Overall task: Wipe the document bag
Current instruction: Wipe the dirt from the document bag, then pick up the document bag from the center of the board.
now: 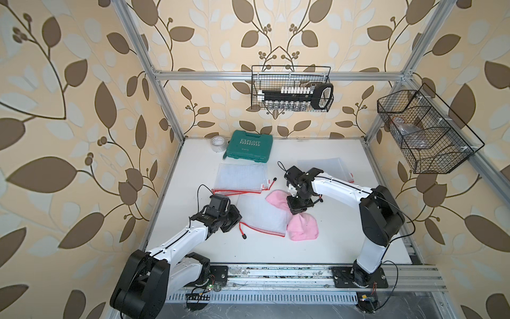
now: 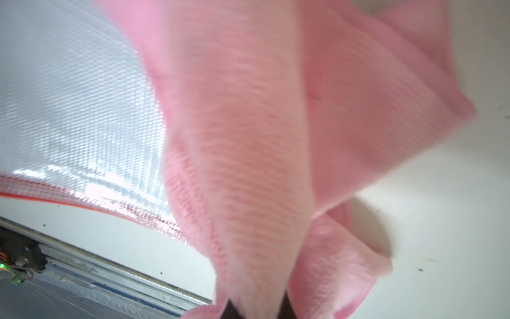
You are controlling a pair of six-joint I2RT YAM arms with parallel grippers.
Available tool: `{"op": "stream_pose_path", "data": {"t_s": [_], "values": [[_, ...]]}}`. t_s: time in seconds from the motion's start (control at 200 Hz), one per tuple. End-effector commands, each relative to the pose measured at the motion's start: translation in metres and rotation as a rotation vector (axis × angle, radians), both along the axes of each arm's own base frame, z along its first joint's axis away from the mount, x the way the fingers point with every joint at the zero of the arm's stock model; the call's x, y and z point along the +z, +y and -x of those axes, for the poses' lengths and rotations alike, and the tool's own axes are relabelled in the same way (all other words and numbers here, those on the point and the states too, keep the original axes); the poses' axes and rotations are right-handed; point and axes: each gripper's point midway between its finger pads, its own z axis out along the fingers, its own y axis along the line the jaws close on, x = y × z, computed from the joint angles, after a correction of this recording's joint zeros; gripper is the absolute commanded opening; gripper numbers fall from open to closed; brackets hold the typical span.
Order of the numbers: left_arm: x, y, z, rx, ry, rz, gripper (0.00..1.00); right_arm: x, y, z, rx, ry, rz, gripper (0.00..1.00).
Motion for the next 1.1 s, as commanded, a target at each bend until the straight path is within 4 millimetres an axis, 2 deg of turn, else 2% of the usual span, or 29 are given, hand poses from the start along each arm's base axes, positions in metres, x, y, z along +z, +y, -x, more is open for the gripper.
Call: {"op": "stream_pose_path", "data": {"t_s": [0.0,0.09,0.175,0.235,0.285,0.34,0.395,0.48,0.545,0.62,0.735,0.865,1.095], "values": [[0.004,-0.002,-0.002,-0.025,-0.009,0.006,0.00,0.020,0.062,0.007,0.166,-0.026,-0.105,0.00],[0.003,-0.002,-0.003,-0.027,-0.009,0.005,0.00,0.024,0.130,0.017,0.270,0.016,-0.247,0.00],[0.004,-0.002,-0.003,-0.027,-0.009,0.006,0.00,0.020,0.180,0.026,0.317,0.065,-0.368,0.00],[0.004,-0.003,-0.003,-0.029,-0.011,0.007,0.00,0.012,0.201,0.029,0.311,0.107,-0.438,0.00],[0.004,-0.003,-0.003,-0.032,-0.011,0.007,0.00,-0.004,0.204,0.030,0.288,0.149,-0.447,0.00],[0.005,-0.002,-0.003,-0.031,-0.010,0.007,0.00,-0.028,0.190,0.025,0.235,0.182,-0.393,0.00],[0.007,0.000,-0.003,-0.026,-0.016,0.011,0.00,-0.048,0.164,0.021,0.176,0.205,-0.332,0.00],[0.013,0.005,-0.003,-0.019,-0.031,0.014,0.00,-0.064,0.107,0.015,0.096,0.195,-0.186,0.00],[0.018,0.010,-0.004,-0.012,-0.039,0.019,0.00,-0.064,0.061,0.013,0.063,0.163,-0.067,0.00],[0.026,0.015,-0.005,-0.006,-0.053,0.021,0.00,-0.052,0.017,0.013,0.029,0.124,0.033,0.00],[0.044,0.024,-0.006,-0.006,-0.075,-0.009,0.00,-0.023,-0.021,0.019,0.018,0.060,0.119,0.00],[0.069,0.038,-0.007,-0.026,-0.112,-0.077,0.00,0.005,-0.043,0.032,-0.006,0.032,0.146,0.00],[0.142,0.060,-0.012,-0.063,-0.223,-0.214,0.00,0.041,-0.088,0.043,-0.099,-0.005,0.161,0.00]]}}
